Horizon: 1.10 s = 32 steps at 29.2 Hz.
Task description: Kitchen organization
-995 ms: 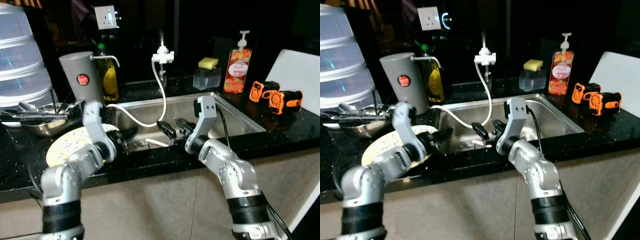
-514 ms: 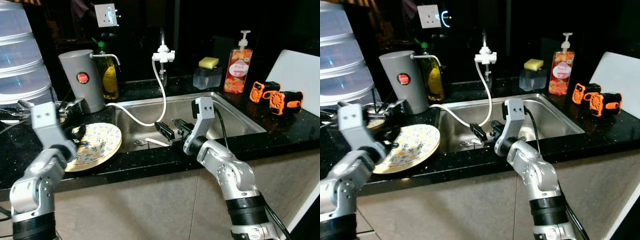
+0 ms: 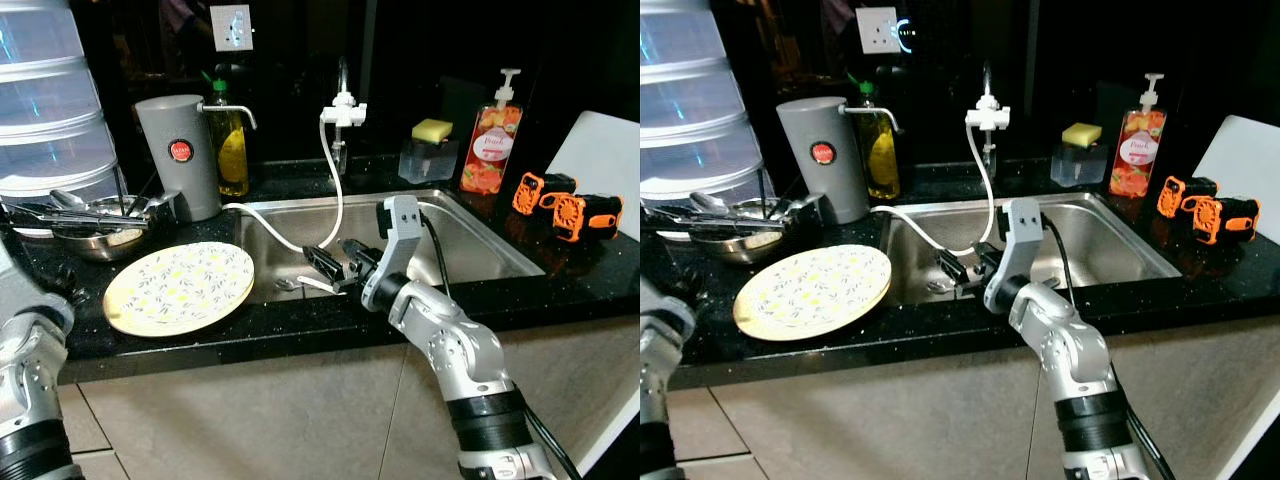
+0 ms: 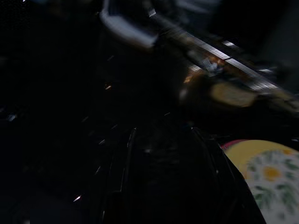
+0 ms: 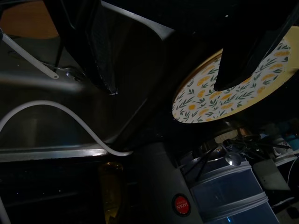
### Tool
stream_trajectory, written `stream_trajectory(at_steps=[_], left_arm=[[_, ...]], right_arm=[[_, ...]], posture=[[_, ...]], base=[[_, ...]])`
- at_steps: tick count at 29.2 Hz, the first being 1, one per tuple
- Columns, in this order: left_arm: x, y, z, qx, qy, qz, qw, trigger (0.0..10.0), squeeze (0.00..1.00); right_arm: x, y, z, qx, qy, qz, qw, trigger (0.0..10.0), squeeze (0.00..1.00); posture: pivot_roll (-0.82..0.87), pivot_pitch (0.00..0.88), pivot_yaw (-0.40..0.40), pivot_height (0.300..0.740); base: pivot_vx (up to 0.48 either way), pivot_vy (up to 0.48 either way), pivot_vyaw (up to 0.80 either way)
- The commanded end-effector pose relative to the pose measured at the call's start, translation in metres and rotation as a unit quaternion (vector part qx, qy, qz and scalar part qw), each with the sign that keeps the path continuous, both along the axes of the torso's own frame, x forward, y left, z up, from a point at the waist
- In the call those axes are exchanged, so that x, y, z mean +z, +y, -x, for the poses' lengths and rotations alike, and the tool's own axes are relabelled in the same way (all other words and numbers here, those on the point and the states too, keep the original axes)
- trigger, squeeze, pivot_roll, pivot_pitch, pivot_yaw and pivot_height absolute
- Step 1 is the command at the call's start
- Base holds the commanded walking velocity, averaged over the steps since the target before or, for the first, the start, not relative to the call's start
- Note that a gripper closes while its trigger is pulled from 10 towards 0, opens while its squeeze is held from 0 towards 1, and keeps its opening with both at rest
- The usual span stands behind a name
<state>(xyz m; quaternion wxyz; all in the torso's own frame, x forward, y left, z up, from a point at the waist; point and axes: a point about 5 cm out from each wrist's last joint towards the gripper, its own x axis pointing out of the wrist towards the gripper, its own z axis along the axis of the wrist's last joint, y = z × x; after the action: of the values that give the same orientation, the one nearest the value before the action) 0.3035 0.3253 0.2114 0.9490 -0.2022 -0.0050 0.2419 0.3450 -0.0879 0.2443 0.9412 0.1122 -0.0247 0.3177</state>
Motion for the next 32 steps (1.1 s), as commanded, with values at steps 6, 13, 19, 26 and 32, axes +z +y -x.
stream_trajectory(at_steps=[6, 13, 19, 26, 32], left_arm=[[-0.012, -0.007, -0.013, -0.04, 0.003, 0.049, 0.998, 10.0, 1.0], [-0.02, -0.019, -0.02, -0.077, -0.001, 0.123, 0.989, 10.0, 0.24], [-0.023, -0.042, -0.031, -0.161, -0.019, 0.207, 0.965, 10.0, 0.0], [-0.021, -0.057, -0.036, -0.207, -0.012, 0.212, 0.955, 10.0, 0.0], [-0.022, -0.069, -0.037, -0.238, 0.0, 0.217, 0.947, 10.0, 0.0]], right_arm=[[0.0, -0.004, 0.0, -0.01, 0.0, 0.002, 1.0, 10.0, 0.0], [0.0, -0.005, 0.0, -0.012, -0.001, 0.001, 1.0, 10.0, 0.0], [0.003, -0.003, 0.0, -0.009, -0.005, 0.0, 1.0, 10.0, 0.0], [0.006, -0.002, 0.0, -0.007, -0.008, -0.002, 1.0, 10.0, 0.0], [0.006, -0.003, 0.001, -0.01, -0.009, -0.002, 1.0, 10.0, 0.0]], posture=[[0.08, 0.014, 0.008, 0.74], [0.07, 0.016, 0.009, 0.74], [0.07, 0.013, 0.0, 0.74], [0.07, 0.011, 0.002, 0.74], [0.07, 0.011, 0.009, 0.74]], base=[[0.0, 0.0, 0.0], [0.0, 0.0, 0.0], [0.0, 0.0, 0.0], [0.0, 0.0, 0.0], [0.0, 0.0, 0.0]])
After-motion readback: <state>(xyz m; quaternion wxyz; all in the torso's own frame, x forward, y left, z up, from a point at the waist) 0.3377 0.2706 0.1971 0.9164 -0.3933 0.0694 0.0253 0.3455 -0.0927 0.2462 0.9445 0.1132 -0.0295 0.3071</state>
